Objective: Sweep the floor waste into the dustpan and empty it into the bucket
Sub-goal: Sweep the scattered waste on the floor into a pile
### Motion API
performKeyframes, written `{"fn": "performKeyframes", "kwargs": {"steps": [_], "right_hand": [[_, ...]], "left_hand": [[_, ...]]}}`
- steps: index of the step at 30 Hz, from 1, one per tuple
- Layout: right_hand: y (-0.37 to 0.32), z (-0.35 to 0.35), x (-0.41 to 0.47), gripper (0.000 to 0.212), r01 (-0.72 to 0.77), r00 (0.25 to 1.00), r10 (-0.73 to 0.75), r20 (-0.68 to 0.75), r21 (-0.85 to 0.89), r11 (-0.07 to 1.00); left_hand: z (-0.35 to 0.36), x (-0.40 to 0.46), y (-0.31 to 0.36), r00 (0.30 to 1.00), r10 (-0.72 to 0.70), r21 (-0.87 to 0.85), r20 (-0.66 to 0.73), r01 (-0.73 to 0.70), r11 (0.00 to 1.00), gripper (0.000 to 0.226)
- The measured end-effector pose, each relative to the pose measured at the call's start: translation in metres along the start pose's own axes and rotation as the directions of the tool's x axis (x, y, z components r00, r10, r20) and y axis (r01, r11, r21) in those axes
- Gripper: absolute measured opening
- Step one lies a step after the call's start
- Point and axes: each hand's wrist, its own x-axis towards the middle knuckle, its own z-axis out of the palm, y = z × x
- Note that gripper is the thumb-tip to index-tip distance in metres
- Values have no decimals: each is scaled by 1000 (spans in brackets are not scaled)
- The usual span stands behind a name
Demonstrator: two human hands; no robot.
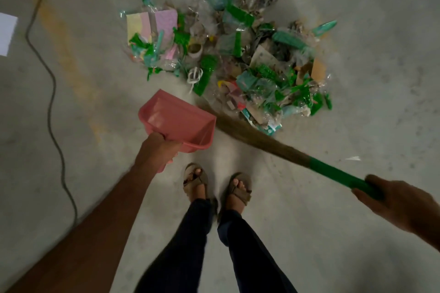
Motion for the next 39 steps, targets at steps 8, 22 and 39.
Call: {"fn": "performKeyframes", "kwargs": {"steps": [8, 22, 39], "right_hand": [[44, 56, 57, 65, -158, 987, 158, -3, 72, 985], [-138, 74, -53, 58, -350, 918, 257, 302, 314, 882], [-522, -24, 144, 52, -183, 983, 159, 91, 449, 874]], "left_hand": [[8, 2, -13, 995, 70, 113, -68, -62, 992, 63], [-129, 32, -5, 991, 122, 164, -50, -112, 980, 59], [-273, 111, -28, 989, 145, 137, -5, -142, 980, 46]]}}
